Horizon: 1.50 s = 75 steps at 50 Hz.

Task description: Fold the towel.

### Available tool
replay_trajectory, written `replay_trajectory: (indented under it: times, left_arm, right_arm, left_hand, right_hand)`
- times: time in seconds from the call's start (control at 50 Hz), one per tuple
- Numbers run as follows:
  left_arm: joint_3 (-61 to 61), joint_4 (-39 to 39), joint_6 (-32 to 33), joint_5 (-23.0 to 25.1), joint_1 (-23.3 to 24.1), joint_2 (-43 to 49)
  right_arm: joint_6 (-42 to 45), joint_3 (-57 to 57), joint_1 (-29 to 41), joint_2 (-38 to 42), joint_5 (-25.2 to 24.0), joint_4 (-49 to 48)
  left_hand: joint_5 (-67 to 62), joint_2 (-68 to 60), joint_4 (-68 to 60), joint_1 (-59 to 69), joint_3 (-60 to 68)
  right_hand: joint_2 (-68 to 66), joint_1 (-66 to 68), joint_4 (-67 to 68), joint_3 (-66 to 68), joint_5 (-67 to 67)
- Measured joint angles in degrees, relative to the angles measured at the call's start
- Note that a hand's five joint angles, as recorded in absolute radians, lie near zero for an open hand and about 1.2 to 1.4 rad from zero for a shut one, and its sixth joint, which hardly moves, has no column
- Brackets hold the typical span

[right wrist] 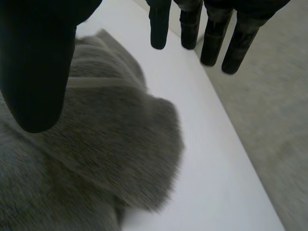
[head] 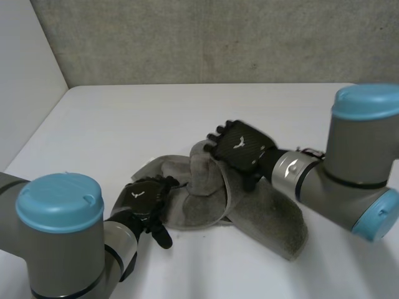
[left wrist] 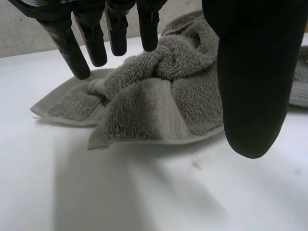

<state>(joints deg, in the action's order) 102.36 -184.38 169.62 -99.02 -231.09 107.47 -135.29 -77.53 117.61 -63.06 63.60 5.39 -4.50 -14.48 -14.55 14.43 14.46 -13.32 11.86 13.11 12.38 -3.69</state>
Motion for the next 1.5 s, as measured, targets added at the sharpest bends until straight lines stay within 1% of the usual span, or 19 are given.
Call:
replay_trajectory:
  times: [0.08,0.14,0.16,0.2,0.26,0.36,0.52,0.64,0.7,0.72,0.84,0.86,1.02,1.04,1.08,1.1,1.3,1.36,1.5]
  left_arm:
    - [-0.2,-1.1,0.0,-0.6,0.3,1.3]
    - [-0.4,-1.6,0.0,-0.8,0.3,1.5]
    - [-0.4,-1.7,-0.1,-0.8,0.3,1.5]
    - [-0.5,-2.0,-0.3,-0.7,0.3,1.7]
    - [-0.7,-2.6,-0.6,-0.7,0.5,2.1]
    - [-1.2,-4.6,-0.8,-0.7,1.3,3.4]
    - [-5.3,-9.5,-1.0,-0.9,3.7,7.9]
    - [-9.1,-10.3,-1.1,-1.2,4.6,11.3]
    - [-10.7,-10.4,-1.1,-1.2,4.8,12.8]
    - [-11.7,-10.6,-1.0,-1.2,4.9,14.2]
    - [-13.0,-12.1,-0.7,-1.6,4.9,16.3]
    - [-13.0,-12.7,-0.6,-1.9,4.8,16.4]
    - [-12.0,-13.7,-0.2,-3.6,4.5,13.4]
    - [-10.8,-13.4,-0.1,-3.8,4.3,10.8]
    - [-10.3,-13.2,0.0,-3.9,4.2,9.9]
    - [-8.2,-12.5,0.7,-3.9,3.8,6.3]
    - [0.7,-9.6,10.1,-3.5,2.6,-3.4]
    - [3.8,-8.8,14.8,-3.5,2.4,-5.6]
    - [6.7,-7.5,17.6,-3.5,2.7,-8.3]
  right_arm:
    - [2.7,-1.3,1.2,3.5,-3.4,-3.8]
    - [6.0,-1.2,1.6,5.8,-3.0,-5.2]
    - [7.0,-1.0,1.7,6.4,-2.6,-5.5]
    - [9.3,-0.1,2.0,7.7,-1.1,-6.0]
    - [9.1,0.7,2.4,8.0,0.5,-6.6]
    - [3.5,0.8,3.0,5.6,1.7,-7.4]
    - [-12.8,-1.2,3.6,0.0,3.5,-7.7]
    - [-17.8,-1.8,3.6,-1.4,6.8,-7.4]
    - [-19.5,-1.9,3.5,-1.7,8.8,-7.3]
    - [-20.7,-2.1,3.4,-1.9,10.2,-7.0]
    - [-23.2,-2.3,3.1,-2.2,11.6,-5.9]
    - [-23.9,-2.4,3.0,-2.3,11.7,-5.4]
    - [-25.9,-2.4,2.8,-2.5,11.1,-3.2]
    - [-26.2,-2.0,2.7,-2.6,10.7,-1.8]
    - [-26.2,-1.9,2.6,-2.6,10.6,-1.4]
    - [-26.4,-0.9,2.0,-2.7,9.9,0.5]
    - [-26.6,9.3,-3.9,-0.3,1.5,7.8]
    - [-26.3,16.4,-5.4,3.9,-3.5,12.1]
    - [-24.1,25.7,-5.6,11.8,-8.3,18.8]
  left_hand:
    - [0.0,0.0,0.0,0.0,0.0]
    - [0.0,0.0,0.0,0.0,0.0]
    - [0.0,0.0,0.0,0.0,0.0]
    - [0.0,0.0,0.0,0.0,0.0]
    - [0.0,0.0,0.0,0.0,0.0]
    - [0.1,0.0,0.1,0.0,0.0]
    - [0.0,0.0,0.0,0.0,0.0]
    - [-2.0,-2.4,-1.9,2.3,2.0]
    - [-8.2,-8.7,-8.1,8.9,8.1]
    - [-20.8,-20.7,-20.6,22.1,20.7]
    - [-43.1,-43.3,-43.2,41.9,43.3]
    - [-50.0,-50.6,-50.1,49.5,50.1]
    - [-52.6,-53.5,-53.4,51.1,53.3]
    - [-53.5,-54.4,-54.4,51.8,54.2]
    - [-53.5,-54.4,-54.4,51.8,54.2]
    - [-53.8,-54.7,-54.7,51.8,54.5]
    - [-54.0,-55.0,-55.1,52.1,54.8]
    - [-54.0,-55.0,-55.1,52.1,54.8]
    - [-54.0,-55.0,-55.2,52.1,54.8]
  right_hand:
    - [-5.5,4.9,6.2,6.9,-5.2]
    - [-23.0,21.1,23.2,24.0,-21.1]
    - [-23.0,21.1,23.2,24.0,-21.1]
    - [-51.2,42.2,50.6,51.1,-47.4]
    - [-53.7,42.6,54.8,55.0,-50.6]
    - [-53.8,42.6,54.9,55.0,-50.6]
    - [-53.8,42.6,55.1,55.0,-51.0]
    - [-53.7,42.6,55.1,55.0,-51.0]
    - [-53.8,42.6,55.1,55.0,-51.1]
    - [-53.8,42.6,55.1,55.0,-51.1]
    - [-53.8,42.6,55.1,55.0,-51.2]
    - [-53.8,42.6,55.1,55.0,-51.2]
    - [-47.7,38.6,47.9,48.5,-46.7]
    - [-21.5,18.5,22.5,23.3,-22.5]
    - [-17.6,14.6,17.7,18.5,-17.6]
    - [-6.3,5.5,6.4,7.2,-5.7]
    - [-5.1,3.8,3.7,4.6,-3.0]
    - [-5.1,3.8,3.7,4.6,-2.9]
    - [-5.1,3.8,3.7,4.6,-2.9]
